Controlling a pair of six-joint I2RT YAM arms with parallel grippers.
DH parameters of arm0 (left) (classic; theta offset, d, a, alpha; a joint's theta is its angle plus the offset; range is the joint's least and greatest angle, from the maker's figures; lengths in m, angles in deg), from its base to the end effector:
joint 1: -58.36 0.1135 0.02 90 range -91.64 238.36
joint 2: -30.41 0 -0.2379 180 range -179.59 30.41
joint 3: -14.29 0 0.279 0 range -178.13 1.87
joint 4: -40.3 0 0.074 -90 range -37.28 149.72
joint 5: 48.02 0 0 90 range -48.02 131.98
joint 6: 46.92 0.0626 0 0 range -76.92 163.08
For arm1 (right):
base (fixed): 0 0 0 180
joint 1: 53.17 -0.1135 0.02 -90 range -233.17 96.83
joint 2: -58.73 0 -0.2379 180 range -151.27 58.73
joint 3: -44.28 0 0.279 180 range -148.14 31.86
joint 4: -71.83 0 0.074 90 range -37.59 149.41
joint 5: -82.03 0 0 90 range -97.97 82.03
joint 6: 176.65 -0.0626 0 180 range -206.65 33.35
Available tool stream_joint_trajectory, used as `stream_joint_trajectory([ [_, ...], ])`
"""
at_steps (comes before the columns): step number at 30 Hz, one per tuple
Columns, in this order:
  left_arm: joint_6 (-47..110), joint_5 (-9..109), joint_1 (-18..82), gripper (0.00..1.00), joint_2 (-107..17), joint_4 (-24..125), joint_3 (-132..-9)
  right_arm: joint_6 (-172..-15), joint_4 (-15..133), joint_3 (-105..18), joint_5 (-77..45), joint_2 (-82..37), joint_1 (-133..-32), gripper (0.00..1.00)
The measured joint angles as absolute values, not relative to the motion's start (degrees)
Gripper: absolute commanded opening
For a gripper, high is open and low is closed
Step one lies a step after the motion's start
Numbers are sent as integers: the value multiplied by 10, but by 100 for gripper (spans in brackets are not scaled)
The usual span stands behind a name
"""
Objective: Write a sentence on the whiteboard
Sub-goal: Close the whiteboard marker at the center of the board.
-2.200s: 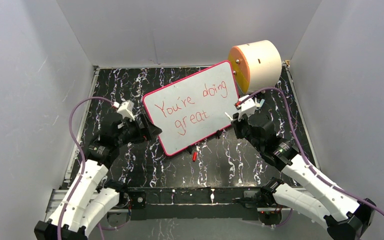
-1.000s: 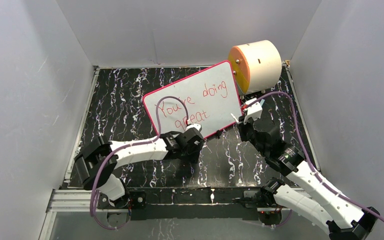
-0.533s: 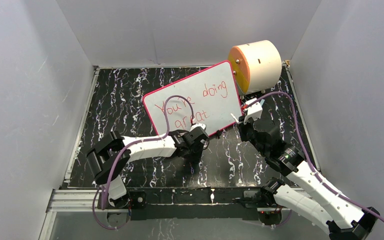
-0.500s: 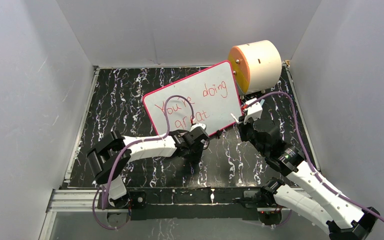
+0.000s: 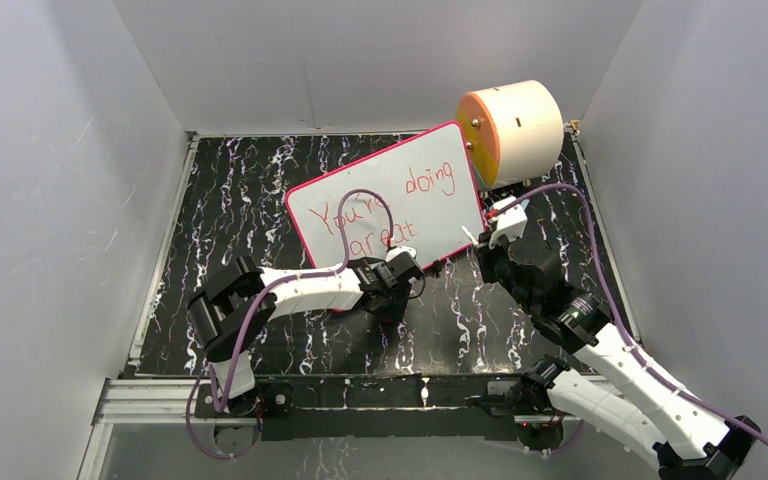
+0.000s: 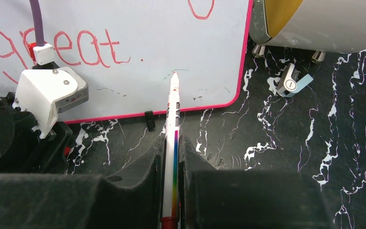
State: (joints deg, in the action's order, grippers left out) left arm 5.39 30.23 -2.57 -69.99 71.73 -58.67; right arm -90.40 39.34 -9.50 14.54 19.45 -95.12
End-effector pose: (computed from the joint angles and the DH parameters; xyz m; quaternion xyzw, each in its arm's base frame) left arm 0.1960 -0.3264 0.1031 0.1661 0.9442 -0.1381 0.2488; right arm 0.1881 0.1368 0.2933 -0.1512 0.7873 0.0784 0.5926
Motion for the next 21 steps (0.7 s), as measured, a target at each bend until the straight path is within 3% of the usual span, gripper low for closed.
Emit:
stream_joint_trajectory([
  [7,56,303,-26,22,-706,723,-594,-906,394,-95,145,199,-951,0],
  [14,58,306,-26,3,-705,724,-594,-908,394,-95,144,201,-951,0],
  [21,59,305,-26,0,-702,725,-594,-907,394,-95,140,202,-951,0],
])
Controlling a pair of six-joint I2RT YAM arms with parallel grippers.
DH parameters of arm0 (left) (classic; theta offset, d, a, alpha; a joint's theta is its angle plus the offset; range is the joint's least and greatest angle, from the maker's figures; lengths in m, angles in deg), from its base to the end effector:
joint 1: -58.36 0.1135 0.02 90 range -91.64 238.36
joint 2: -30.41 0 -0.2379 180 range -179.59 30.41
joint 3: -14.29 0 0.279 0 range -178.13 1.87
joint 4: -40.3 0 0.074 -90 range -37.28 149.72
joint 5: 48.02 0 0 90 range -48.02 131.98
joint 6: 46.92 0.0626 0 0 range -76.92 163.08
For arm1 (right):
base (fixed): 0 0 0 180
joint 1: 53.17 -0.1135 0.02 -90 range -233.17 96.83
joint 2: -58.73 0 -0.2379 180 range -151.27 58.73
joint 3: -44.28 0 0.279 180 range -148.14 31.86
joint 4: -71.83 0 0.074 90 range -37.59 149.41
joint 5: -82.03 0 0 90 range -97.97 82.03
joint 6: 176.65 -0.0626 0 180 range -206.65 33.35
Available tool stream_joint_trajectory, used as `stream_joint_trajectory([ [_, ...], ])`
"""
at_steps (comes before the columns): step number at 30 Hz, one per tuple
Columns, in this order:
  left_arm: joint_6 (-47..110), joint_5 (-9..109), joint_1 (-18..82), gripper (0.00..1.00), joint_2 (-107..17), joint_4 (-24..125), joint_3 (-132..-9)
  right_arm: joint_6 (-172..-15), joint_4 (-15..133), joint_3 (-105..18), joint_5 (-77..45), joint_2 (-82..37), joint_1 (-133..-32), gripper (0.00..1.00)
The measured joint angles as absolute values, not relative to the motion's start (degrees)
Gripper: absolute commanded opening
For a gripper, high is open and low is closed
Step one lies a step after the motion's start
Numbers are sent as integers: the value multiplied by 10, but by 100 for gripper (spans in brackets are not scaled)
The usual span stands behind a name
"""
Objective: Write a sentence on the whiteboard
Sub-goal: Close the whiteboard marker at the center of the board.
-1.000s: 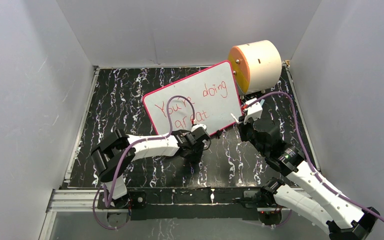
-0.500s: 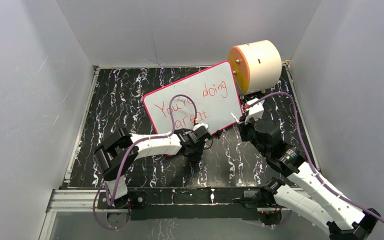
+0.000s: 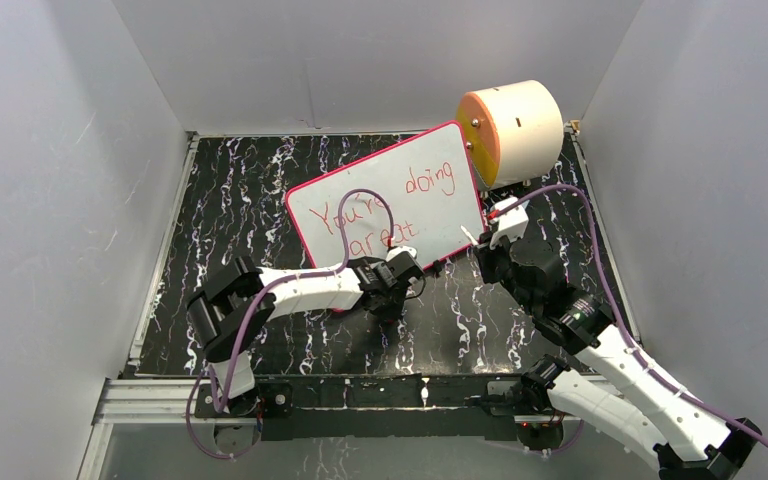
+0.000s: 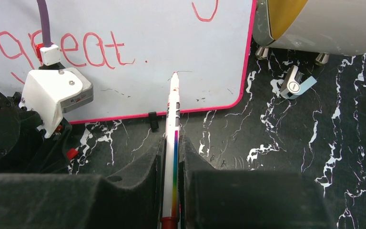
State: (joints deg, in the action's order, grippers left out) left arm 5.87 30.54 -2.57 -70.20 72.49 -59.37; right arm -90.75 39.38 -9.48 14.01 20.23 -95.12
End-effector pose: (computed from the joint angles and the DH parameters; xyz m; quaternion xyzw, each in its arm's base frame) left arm 0.1964 -0.3278 0.1047 0.1712 0.9441 -0.1371 0.2460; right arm 0.1861 0.1357 0.2960 -0.1492 0.7841 0.0867 0.5962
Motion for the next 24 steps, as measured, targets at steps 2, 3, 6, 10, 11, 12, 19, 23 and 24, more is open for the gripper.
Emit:
stream_joint_trajectory([
  [2,58,304,-26,0,-698,724,-593,-907,394,-95,135,203,-951,0],
  [3,58,304,-26,0,-692,723,-591,-907,394,-95,132,204,-951,0],
  [6,54,302,-26,0,-660,721,-581,-906,395,-95,123,208,-951,0],
  [10,46,293,-26,0,-603,708,-574,-900,408,-88,106,221,-951,0],
  [11,44,289,-26,0,-587,702,-571,-898,412,-85,100,224,-951,0],
  [12,43,286,-26,0,-570,696,-568,-896,415,-84,96,225,-951,0],
  [19,31,256,-24,0,-502,672,-562,-889,434,-84,68,226,-951,0],
  [23,15,246,-8,0,-468,658,-545,-881,462,-71,39,232,-951,0],
  [24,10,244,0,0,-457,651,-541,-879,471,-66,31,233,-951,0],
])
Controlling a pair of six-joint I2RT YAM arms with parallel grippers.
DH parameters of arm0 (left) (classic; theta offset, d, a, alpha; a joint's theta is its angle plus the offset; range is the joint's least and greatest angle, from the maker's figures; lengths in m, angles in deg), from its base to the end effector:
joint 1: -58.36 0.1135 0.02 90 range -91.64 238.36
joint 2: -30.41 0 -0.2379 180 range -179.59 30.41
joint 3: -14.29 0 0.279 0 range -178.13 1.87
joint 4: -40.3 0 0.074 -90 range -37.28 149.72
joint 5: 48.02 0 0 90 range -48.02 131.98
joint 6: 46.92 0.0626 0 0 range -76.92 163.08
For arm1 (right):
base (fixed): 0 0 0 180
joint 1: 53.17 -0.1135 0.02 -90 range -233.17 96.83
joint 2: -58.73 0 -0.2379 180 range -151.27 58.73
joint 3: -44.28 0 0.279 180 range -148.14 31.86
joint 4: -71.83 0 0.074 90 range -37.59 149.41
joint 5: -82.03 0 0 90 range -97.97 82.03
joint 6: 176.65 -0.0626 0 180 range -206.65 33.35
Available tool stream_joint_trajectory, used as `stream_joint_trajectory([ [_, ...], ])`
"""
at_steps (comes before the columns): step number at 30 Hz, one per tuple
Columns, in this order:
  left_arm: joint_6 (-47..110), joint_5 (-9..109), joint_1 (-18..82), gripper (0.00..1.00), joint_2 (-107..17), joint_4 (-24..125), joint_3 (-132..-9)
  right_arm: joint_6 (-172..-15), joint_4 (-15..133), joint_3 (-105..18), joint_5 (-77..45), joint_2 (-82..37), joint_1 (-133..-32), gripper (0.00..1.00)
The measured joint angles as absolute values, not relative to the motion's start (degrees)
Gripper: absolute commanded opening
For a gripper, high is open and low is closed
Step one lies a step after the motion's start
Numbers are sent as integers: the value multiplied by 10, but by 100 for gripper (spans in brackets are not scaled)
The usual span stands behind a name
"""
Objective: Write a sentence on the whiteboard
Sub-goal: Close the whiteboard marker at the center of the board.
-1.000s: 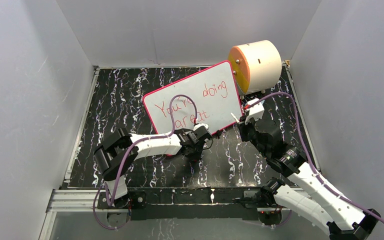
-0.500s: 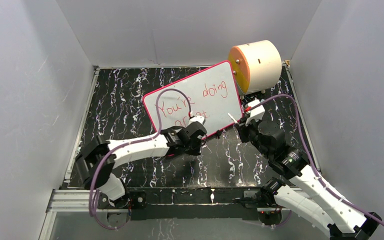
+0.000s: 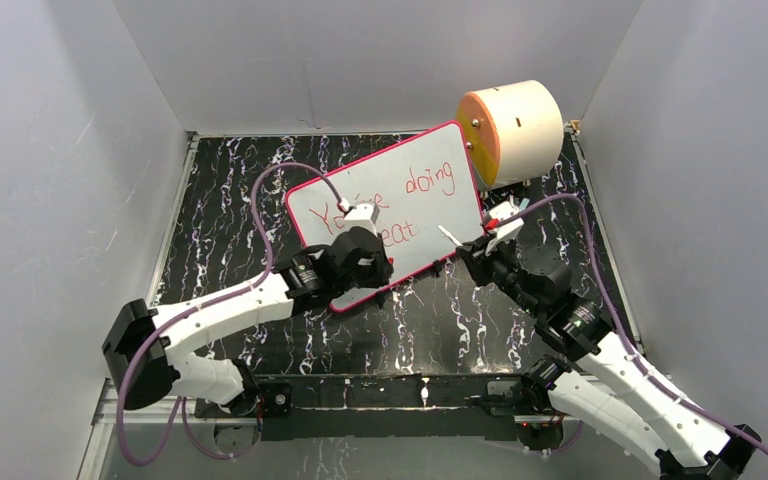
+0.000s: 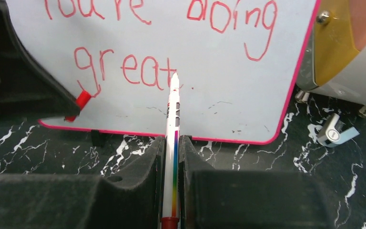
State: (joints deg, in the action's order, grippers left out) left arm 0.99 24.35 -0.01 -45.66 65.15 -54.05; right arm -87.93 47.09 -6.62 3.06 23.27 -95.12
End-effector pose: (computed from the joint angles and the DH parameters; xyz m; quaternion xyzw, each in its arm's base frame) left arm 0.2006 -0.2896 0.2349 0.0498 0.8684 -0.2789 0.4070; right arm 0.1782 0.1441 0.3039 -0.2053 0.7329 0.1693 0.6261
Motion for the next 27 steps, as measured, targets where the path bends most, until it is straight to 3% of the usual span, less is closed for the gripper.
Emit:
stream_joint_trajectory([
  [12,-100,185,79,0,-370,595,-538,-872,666,22,-67,204,-951,0],
  [27,-292,97,80,0,-378,622,-580,-833,887,65,-159,144,-951,0],
])
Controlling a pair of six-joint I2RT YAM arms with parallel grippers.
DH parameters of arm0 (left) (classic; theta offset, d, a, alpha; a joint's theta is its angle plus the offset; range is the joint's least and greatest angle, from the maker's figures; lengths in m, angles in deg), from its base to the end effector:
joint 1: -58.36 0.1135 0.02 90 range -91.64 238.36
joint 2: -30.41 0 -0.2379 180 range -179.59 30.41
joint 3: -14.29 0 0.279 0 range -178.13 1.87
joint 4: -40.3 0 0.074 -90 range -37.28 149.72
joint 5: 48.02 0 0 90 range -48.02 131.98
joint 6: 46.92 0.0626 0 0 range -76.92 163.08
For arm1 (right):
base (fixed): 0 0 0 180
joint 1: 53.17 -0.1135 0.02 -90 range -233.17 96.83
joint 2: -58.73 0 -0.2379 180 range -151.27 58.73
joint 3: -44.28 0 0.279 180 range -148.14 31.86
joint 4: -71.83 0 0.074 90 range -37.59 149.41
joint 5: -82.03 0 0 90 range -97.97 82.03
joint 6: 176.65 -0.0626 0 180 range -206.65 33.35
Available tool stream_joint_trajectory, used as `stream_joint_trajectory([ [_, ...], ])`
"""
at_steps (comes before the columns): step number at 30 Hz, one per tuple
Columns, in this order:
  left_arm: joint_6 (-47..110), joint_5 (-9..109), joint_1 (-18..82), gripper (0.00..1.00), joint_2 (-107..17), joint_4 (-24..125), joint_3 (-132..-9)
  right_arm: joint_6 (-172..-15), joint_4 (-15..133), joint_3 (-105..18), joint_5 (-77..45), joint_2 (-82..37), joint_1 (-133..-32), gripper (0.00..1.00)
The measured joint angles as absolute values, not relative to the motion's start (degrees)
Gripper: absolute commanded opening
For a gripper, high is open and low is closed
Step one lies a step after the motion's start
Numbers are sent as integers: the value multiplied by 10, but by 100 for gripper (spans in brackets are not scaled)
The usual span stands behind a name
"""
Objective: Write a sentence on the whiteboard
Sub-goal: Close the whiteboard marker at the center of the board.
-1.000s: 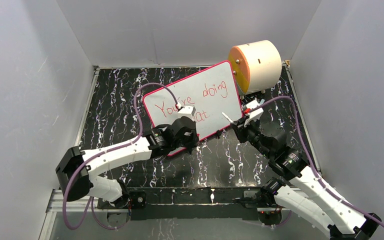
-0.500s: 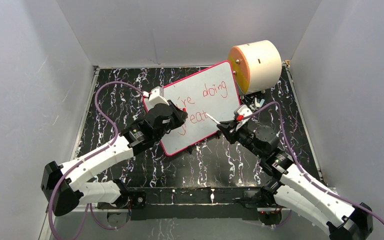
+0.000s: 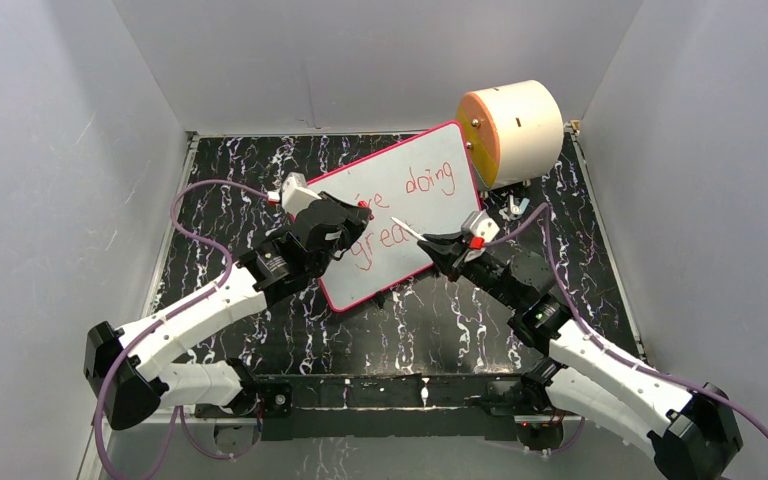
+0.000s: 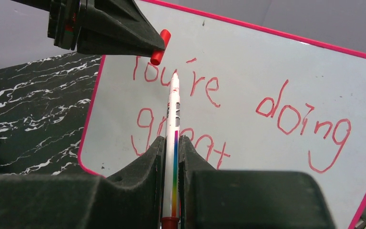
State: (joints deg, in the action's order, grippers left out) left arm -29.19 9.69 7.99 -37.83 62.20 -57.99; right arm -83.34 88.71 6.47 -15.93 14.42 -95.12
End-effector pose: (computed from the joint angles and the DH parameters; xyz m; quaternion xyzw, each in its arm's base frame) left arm 0.2368 -0.2335 0.3152 -0.3082 0.7312 -0.3883 0.4686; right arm 0.1881 0.1807 0.2726 -0.2950 0.5690 0.2955 0.7085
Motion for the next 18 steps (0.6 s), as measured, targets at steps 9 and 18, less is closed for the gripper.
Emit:
stream_joint_trajectory([
  [9,-345,101,80,0,-378,608,-580,-832,940,65,-181,107,-951,0],
  [18,-356,110,80,0,-378,589,-579,-833,957,65,-198,103,-951,0],
])
